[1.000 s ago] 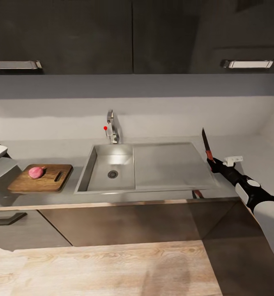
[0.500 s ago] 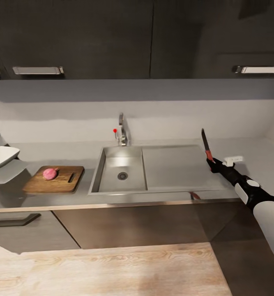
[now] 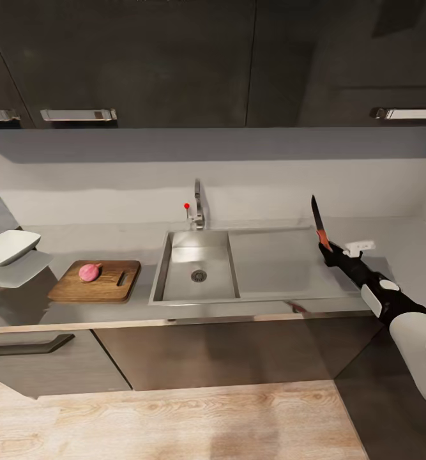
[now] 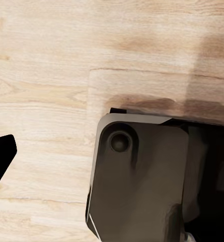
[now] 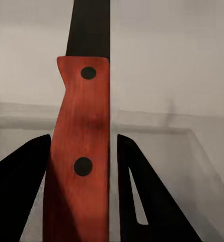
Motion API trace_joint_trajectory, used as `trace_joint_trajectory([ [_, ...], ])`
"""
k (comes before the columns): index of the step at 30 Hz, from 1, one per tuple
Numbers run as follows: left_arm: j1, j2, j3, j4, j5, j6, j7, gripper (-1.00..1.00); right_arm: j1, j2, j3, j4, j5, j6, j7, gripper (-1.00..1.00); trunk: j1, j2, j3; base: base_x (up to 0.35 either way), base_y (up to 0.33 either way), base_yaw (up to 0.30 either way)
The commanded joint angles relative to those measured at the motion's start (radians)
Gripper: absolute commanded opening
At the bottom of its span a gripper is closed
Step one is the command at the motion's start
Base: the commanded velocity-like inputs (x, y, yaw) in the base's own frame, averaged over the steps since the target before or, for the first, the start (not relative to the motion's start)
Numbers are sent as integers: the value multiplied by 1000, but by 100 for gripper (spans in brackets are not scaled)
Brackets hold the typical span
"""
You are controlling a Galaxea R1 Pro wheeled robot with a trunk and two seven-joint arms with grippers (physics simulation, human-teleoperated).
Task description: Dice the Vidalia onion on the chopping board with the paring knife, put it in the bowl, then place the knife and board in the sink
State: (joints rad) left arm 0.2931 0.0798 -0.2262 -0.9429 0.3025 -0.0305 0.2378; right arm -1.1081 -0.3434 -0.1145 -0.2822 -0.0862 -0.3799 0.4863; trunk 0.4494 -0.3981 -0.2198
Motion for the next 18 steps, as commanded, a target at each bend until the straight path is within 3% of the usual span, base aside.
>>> trace_joint_trajectory([
  [1,0,2,-5,-1,10,-3,8,100,0,10,-4,1,-9,-27,10,-100,1,-2,-2,0,1,0],
  [3,0,2,-5,-1,10,-3,8,100,2,34,-4,-1,-7,-73,8,-100,1,-2,-2,0,0,0],
  [7,0,2,-5,-1,10,-3,8,100,5,45,-4,-4,-6,-101,7,-100,1,-2,-2,0,0,0],
  [10,0,2,-5,-1,10,-3,8,100,10,70,-4,-4,-4,-181,-4,-100,1,-2,-2,0,0,0],
  [13,0,2,-5,-1,10,-3,8,100,30,84,-4,-3,-4,-243,-42,-100,1,-2,-2,0,0,0],
  [18,0,2,-5,-1,10,-3,8,100,43,99,-5,-3,-4,-266,-112,-100,1,-2,-2,0,0,0],
])
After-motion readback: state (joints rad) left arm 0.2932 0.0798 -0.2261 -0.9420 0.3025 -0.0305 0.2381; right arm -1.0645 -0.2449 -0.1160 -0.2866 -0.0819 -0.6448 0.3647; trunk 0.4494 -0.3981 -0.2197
